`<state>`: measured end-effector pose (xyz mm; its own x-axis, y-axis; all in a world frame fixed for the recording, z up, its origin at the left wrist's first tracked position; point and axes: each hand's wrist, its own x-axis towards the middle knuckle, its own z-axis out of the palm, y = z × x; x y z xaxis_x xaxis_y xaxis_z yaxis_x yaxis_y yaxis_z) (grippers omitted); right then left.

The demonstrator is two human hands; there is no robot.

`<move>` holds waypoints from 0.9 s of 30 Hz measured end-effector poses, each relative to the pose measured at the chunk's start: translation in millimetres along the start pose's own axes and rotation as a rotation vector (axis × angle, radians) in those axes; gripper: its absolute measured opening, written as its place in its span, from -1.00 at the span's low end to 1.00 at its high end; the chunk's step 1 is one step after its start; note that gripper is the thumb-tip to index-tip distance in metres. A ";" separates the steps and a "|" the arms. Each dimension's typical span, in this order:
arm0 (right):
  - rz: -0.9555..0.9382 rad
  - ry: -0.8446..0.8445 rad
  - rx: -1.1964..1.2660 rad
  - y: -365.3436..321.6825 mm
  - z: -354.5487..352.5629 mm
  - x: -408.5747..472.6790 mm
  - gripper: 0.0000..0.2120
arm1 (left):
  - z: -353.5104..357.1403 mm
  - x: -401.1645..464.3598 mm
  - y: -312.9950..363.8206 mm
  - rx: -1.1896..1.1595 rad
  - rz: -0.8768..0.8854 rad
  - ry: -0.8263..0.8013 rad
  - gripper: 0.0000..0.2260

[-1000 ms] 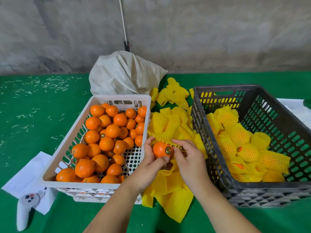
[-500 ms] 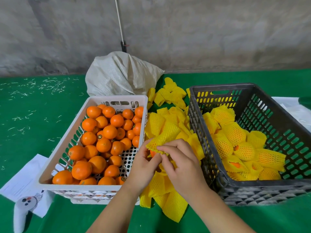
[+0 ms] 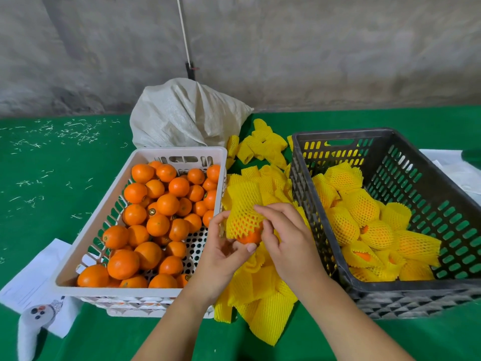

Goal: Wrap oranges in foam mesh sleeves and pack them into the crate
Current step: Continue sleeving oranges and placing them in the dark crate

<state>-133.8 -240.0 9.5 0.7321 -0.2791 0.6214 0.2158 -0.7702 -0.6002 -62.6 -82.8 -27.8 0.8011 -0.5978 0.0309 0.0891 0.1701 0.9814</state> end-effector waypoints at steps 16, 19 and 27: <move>0.160 -0.112 0.068 -20.1 20.4 -8.2 -0.56 | -9.2 1.3 -4.5 -0.057 0.067 0.206 -0.34; 0.141 -0.164 0.100 -16.9 11.9 -0.7 -0.57 | -7.6 -2.6 -3.5 0.037 0.069 0.089 -0.34; 0.040 -0.264 0.150 -5.4 5.6 -3.8 -0.41 | -6.8 -2.3 2.0 -0.012 -0.033 0.035 -0.34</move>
<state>-134.2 -231.6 7.6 0.8804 -0.1332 0.4551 0.2621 -0.6632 -0.7010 -60.2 -75.8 -27.2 0.8178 -0.5755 -0.0080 0.1222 0.1600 0.9795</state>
